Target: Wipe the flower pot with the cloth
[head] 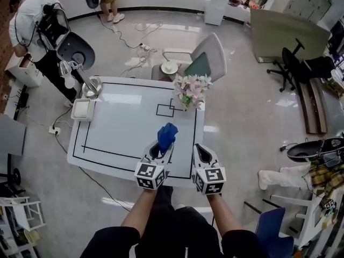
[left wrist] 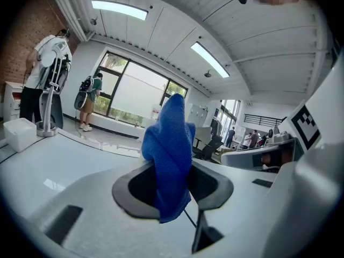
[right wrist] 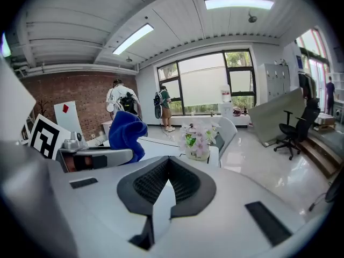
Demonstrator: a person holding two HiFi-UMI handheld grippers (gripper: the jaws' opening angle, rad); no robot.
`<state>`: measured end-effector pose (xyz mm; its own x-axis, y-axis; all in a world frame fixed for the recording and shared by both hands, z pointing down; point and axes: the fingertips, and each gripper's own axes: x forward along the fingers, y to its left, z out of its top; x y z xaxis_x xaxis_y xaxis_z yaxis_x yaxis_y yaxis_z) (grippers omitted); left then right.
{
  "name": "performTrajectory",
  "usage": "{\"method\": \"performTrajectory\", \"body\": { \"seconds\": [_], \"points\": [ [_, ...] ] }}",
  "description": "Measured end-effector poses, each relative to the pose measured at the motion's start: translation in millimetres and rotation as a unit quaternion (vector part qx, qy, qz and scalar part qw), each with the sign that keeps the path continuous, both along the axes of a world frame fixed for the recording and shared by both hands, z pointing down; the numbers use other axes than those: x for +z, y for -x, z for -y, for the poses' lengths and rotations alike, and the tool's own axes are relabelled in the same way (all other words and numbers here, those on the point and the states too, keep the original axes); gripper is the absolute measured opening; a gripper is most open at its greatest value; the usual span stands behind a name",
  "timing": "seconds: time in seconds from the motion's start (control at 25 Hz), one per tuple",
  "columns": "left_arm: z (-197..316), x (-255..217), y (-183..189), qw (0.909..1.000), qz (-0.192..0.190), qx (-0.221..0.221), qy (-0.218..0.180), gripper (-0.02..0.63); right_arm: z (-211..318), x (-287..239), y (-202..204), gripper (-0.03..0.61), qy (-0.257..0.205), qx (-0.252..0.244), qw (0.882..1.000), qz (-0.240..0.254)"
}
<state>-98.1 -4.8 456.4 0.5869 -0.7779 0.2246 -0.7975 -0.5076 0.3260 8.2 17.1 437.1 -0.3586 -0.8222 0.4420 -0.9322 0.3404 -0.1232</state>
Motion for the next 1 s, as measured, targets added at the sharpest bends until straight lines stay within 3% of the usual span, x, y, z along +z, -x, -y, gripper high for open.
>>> {"method": "performTrajectory", "body": {
  "seconds": [0.24,0.36,0.6,0.8,1.0],
  "points": [
    [67,18,-5,0.9992,-0.006,0.031,0.023,0.14,51,10,-7,0.008,0.023,0.031,0.999,-0.015],
    [83,30,-21,0.9985,0.009,0.046,0.026,0.14,67,23,-18,0.008,0.03,0.041,0.998,-0.023],
    [98,46,-71,0.9973,0.044,0.056,0.017,0.14,92,36,-55,0.009,0.032,0.051,0.998,-0.019],
    [108,63,-130,0.9963,0.036,0.066,0.041,0.14,109,53,-99,0.008,0.033,0.037,0.999,-0.016],
    [129,80,-186,0.9979,0.016,0.005,0.062,0.14,120,70,-152,0.008,0.041,0.025,0.999,-0.006]
  ]
}}
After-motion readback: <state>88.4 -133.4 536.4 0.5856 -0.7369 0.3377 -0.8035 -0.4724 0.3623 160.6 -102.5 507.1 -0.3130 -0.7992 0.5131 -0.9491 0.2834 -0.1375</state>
